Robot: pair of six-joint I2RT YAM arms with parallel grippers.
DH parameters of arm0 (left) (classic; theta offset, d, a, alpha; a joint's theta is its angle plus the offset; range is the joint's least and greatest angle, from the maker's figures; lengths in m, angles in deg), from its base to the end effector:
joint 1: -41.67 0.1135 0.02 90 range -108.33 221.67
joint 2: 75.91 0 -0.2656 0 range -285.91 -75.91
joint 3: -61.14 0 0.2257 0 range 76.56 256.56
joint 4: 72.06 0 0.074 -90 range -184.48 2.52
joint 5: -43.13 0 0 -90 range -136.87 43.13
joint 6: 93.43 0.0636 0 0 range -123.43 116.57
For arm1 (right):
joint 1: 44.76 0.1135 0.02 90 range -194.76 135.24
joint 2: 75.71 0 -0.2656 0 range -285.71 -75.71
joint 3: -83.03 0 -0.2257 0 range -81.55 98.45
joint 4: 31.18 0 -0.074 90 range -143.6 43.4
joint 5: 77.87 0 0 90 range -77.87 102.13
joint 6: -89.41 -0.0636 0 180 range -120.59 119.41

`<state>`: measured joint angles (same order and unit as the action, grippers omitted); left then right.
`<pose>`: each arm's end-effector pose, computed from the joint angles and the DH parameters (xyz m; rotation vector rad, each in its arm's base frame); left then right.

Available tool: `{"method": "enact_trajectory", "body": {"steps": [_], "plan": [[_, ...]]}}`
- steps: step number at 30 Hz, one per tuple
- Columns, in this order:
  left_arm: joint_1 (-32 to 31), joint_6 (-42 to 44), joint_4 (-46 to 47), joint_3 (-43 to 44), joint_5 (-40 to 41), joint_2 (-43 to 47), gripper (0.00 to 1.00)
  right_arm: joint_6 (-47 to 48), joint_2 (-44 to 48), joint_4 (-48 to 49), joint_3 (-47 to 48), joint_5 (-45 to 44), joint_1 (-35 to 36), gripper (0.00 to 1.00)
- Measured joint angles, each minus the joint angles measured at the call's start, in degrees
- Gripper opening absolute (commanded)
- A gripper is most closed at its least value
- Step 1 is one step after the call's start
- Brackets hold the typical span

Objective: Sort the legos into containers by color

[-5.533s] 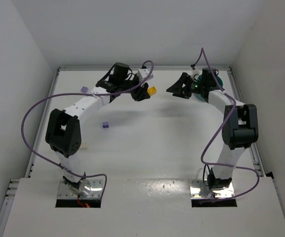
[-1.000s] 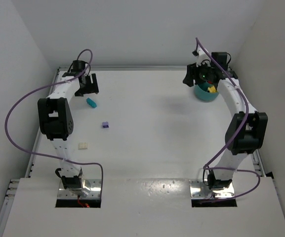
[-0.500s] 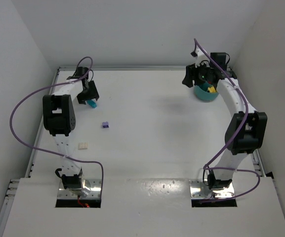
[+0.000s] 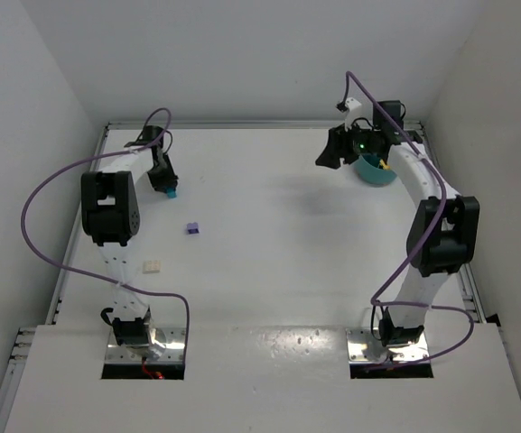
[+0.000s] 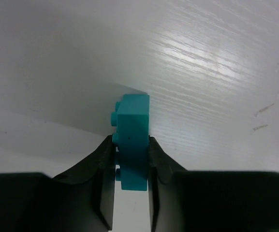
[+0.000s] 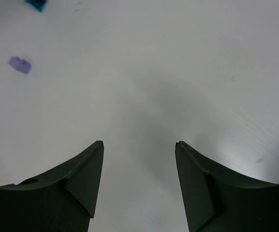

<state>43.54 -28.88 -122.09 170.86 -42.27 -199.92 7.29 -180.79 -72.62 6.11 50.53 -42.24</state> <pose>0.4464 0.0197 0.1541 -0.6584 2.6050 -0.0195 0.4025 0.0573 0.2769 -0.5296 2.1689 0.7236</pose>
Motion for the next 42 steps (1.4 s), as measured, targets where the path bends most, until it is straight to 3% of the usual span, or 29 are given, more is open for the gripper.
{"method": "enact_trajectory", "body": {"steps": [3,7,13,18,25,36,39,40,42], "plan": [[0.0,0.7,0.4,0.0,-3.5,0.1,0.01,-3.5,-1.0,2.0,-0.6,6.6,0.0,0.6],[0.1,2.6,2.0,0.0,-18.1,1.0,0.05,-14.3,-2.3,11.3,-3.7,16.8,-0.1,0.6],[-1.3,10.8,6.1,1.1,-53.6,3.5,0.07,-35.1,-8.7,31.1,-4.9,29.2,0.1,0.6],[-6.6,15.4,7.6,1.6,-68.2,5.5,0.06,-47.3,-11.4,41.2,-4.9,35.0,0.4,0.69],[-15.6,20.2,8.0,1.6,-72.7,9.5,0.07,-58.1,-11.5,50.2,-4.8,41.0,2.6,0.76],[-21.9,22.0,8.1,4.5,-72.3,9.8,0.08,-61.6,-13.1,51.7,-3.2,45.8,7.4,0.78],[-22.6,22.0,8.0,5.2,-71.7,9.8,0.1,-64.0,-13.4,55.0,-3.2,46.1,7.5,0.69],[-22.9,22.0,8.0,5.5,-71.5,9.8,0.1,-64.9,-13.6,56.4,-3.2,46.1,7.7,0.61],[-23.3,22.0,8.1,6.1,-71.2,9.8,0.1,-66.7,-14.0,59.0,-3.2,46.1,7.8,0.59]]}}
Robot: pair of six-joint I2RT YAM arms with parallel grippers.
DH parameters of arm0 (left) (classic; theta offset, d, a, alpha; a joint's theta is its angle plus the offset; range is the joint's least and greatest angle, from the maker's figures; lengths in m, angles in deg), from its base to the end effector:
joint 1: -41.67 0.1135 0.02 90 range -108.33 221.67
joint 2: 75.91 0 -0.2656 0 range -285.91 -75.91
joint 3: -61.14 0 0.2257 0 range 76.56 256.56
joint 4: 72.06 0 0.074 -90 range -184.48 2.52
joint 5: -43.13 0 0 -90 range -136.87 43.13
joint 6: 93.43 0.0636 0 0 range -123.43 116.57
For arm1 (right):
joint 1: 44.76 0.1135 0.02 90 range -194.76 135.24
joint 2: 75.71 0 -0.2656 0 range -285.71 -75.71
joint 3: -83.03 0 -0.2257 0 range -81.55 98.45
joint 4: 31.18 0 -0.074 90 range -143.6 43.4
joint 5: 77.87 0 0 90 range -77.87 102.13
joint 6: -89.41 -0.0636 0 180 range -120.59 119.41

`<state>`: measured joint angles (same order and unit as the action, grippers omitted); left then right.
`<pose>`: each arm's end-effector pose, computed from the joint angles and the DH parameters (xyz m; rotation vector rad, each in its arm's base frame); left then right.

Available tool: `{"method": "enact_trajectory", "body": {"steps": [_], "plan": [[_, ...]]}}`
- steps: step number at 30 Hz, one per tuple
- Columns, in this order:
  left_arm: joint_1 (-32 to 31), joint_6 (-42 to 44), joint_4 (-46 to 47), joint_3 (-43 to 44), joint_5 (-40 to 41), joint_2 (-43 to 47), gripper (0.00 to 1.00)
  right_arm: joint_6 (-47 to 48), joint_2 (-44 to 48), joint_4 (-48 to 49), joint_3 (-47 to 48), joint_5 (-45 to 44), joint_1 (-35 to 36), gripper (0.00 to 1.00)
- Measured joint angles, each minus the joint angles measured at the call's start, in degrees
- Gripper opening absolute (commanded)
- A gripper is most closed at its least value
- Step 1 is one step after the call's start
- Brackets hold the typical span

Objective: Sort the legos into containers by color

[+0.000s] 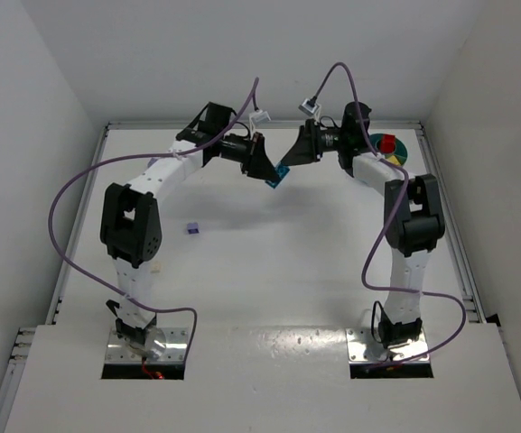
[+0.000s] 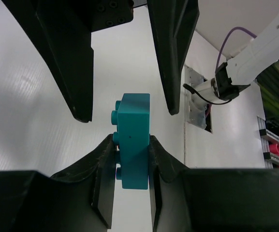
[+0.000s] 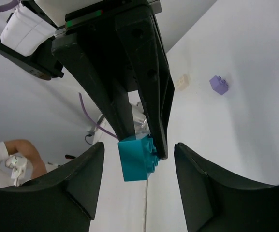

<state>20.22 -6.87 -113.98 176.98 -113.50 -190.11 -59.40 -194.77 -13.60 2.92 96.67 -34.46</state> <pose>0.3790 -0.2117 0.2981 0.9511 1.9551 -1.5425 0.4238 0.1414 0.2693 -0.6019 1.9414 1.9800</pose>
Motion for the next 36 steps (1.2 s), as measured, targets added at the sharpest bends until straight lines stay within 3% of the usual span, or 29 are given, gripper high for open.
{"method": "enact_trajectory", "body": {"steps": [7,14,17,20,22,24,28,29,31,32,36], "plan": [[-0.4,0.0,0.0,0.7,0.9,0.0,0.12,-8.7,-0.1,12.2,-1.3,0.1,0.3,0.5],[-0.4,0.0,0.0,1.1,1.7,0.0,0.12,-13.1,-0.1,19.3,-3.5,0.4,0.7,0.57],[-0.4,-0.1,0.0,1.1,1.8,0.0,0.12,-13.7,-0.1,20.8,-4.8,0.5,0.7,0.49],[-0.4,-0.5,0.0,1.1,1.1,0.0,0.16,-13.8,-0.1,21.7,-5.7,0.1,0.7,0.31],[-0.4,-1.0,-0.4,1.4,0.9,0.0,0.2,-13.6,-0.1,22.6,-6.1,-0.1,0.7,0.12],[-0.4,-2.3,-0.8,1.4,0.6,0.0,0.3,-13.3,-0.1,23.9,-6.2,0.0,0.7,0.0],[-0.5,-2.7,-0.4,1.4,1.5,0.1,0.49,-13.9,-0.1,24.3,-6.2,0.0,0.5,0.0],[-0.6,-2.6,-0.3,1.3,2.4,0.2,0.68,-14.1,-0.1,23.8,-6.2,0.0,0.3,0.0],[-0.9,-2.2,-0.5,1.0,5.9,0.9,0.83,-14.4,-0.1,22.9,-6.1,0.2,0.1,0.0],[-1.0,-1.9,-0.7,0.6,7.6,1.4,1.0,-14.5,-0.1,22.1,-6.1,0.2,-0.1,0.0],[-2.6,1.2,-3.8,-1.3,16.5,5.1,1.0,-12.0,1.4,15.6,-7.8,0.4,-1.0,0.0]]}}
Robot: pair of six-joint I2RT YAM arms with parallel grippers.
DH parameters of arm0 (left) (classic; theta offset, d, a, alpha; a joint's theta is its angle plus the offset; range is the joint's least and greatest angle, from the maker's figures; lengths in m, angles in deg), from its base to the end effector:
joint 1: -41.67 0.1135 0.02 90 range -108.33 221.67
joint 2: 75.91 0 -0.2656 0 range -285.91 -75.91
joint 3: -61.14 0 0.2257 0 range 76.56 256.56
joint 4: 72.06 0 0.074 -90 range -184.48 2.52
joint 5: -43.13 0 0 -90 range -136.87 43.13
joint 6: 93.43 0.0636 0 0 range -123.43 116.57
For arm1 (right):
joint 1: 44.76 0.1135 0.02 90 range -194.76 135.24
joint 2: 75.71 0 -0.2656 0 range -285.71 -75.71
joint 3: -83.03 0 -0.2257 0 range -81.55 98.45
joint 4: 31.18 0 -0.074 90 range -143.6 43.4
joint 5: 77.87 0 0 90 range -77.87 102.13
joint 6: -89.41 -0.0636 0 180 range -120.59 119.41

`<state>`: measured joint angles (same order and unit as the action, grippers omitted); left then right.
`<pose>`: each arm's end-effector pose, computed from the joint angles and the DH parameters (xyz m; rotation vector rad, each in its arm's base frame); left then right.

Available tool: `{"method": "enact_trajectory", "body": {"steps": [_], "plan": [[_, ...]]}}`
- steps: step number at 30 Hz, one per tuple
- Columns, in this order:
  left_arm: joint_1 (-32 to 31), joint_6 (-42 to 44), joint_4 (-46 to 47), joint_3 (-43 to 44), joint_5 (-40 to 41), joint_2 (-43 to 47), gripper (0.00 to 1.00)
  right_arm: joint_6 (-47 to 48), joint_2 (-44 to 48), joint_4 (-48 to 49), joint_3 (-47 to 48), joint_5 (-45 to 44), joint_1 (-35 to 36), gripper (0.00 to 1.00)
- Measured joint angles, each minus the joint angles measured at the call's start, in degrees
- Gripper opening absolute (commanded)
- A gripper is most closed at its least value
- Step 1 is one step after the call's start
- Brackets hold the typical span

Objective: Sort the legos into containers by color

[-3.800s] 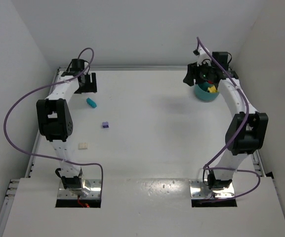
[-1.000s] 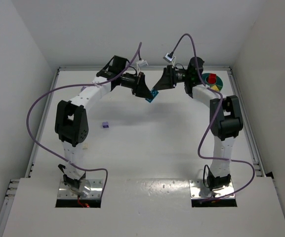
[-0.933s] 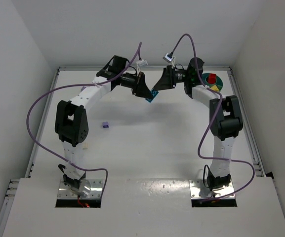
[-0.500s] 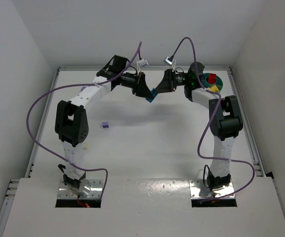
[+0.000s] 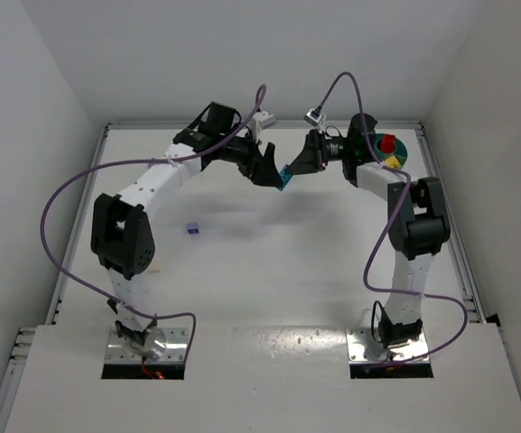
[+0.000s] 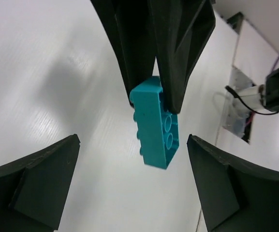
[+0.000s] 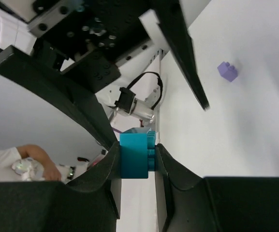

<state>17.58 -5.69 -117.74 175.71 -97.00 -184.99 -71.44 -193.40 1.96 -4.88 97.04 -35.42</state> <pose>0.3627 -0.2157 0.3120 0.8851 2.0685 -1.2339 0.4100 0.1316 0.2616 -0.5426 1.9596 2.0181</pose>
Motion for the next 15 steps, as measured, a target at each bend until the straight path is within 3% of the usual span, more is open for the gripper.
{"method": "enact_trajectory", "body": {"steps": [9,15], "plan": [[-1.9,-1.9,-3.2,-2.3,24.5,9.0,1.0,13.2,8.6,-24.0,-4.6,-2.3,-7.2,0.0],[2.4,-4.3,-4.5,-4.5,33.3,9.6,1.0,34.4,15.0,-53.9,-4.3,-15.7,-14.3,0.0]]}}
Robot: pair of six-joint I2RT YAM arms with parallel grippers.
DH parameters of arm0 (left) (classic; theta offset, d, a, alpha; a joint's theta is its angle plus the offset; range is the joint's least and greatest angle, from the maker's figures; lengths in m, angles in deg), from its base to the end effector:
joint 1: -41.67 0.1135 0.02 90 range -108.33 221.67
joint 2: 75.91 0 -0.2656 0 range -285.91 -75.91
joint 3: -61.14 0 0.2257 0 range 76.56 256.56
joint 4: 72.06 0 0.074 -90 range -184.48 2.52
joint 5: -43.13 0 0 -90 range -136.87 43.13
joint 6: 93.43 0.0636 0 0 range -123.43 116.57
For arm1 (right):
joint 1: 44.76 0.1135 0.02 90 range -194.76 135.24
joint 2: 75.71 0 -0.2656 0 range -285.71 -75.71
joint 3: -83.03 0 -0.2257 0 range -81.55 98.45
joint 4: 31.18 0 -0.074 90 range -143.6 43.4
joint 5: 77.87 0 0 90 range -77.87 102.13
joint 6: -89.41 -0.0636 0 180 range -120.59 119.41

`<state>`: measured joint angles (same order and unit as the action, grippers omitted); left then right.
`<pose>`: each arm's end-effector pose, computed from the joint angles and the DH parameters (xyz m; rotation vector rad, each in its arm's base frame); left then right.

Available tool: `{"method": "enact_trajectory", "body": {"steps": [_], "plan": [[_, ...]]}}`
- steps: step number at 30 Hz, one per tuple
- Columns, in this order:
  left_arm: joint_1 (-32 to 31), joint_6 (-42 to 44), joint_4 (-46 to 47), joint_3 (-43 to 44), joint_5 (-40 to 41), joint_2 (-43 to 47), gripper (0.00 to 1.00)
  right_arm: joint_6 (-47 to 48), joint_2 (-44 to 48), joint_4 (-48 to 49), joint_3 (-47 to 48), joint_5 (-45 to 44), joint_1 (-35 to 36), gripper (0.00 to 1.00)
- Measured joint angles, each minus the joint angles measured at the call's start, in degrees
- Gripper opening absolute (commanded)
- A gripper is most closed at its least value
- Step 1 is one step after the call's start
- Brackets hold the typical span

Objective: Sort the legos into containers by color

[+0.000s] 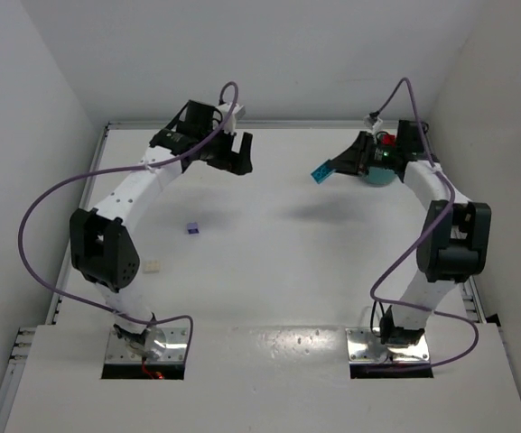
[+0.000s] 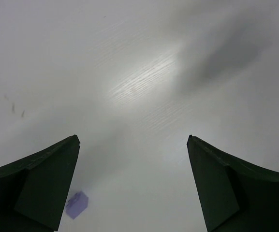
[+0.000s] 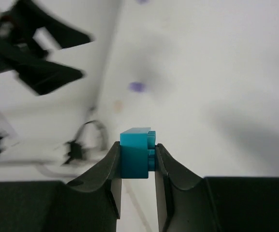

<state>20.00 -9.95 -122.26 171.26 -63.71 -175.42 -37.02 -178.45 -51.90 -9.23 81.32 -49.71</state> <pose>0.3553 -0.1610 0.3311 0.4599 2.2485 -0.5911 0.3787 0.0269 0.2578 0.0456 2.1435 1.6230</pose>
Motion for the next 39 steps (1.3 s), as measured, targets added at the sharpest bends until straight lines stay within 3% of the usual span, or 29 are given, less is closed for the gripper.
{"method": "enact_trajectory", "body": {"steps": [3,7,15,20,31,39], "plan": [[2.7,-0.9,-0.9,-0.9,1.9,0.0,1.0,13.2,3.3,-13.4,2.6,-14.0,-1.6,0.0],[4.4,-0.5,-1.3,-0.8,2.3,0.0,1.0,23.9,7.5,-22.0,6.5,-28.6,-4.0,0.0],[5.0,2.9,-2.4,3.7,3.1,-0.5,1.0,34.4,7.9,-26.6,21.4,-42.0,-15.8,0.0],[6.0,1.9,-1.5,6.9,5.4,-2.2,1.0,36.1,5.8,-26.3,22.1,-46.8,-19.0,0.0],[5.9,1.3,-1.6,7.2,8.4,-5.6,1.0,35.3,-8.8,-25.5,27.5,-53.5,-18.9,0.0],[5.9,1.3,-1.5,7.2,9.6,-5.7,1.0,32.2,-12.7,-21.6,32.5,-54.0,-18.2,0.0]]}}
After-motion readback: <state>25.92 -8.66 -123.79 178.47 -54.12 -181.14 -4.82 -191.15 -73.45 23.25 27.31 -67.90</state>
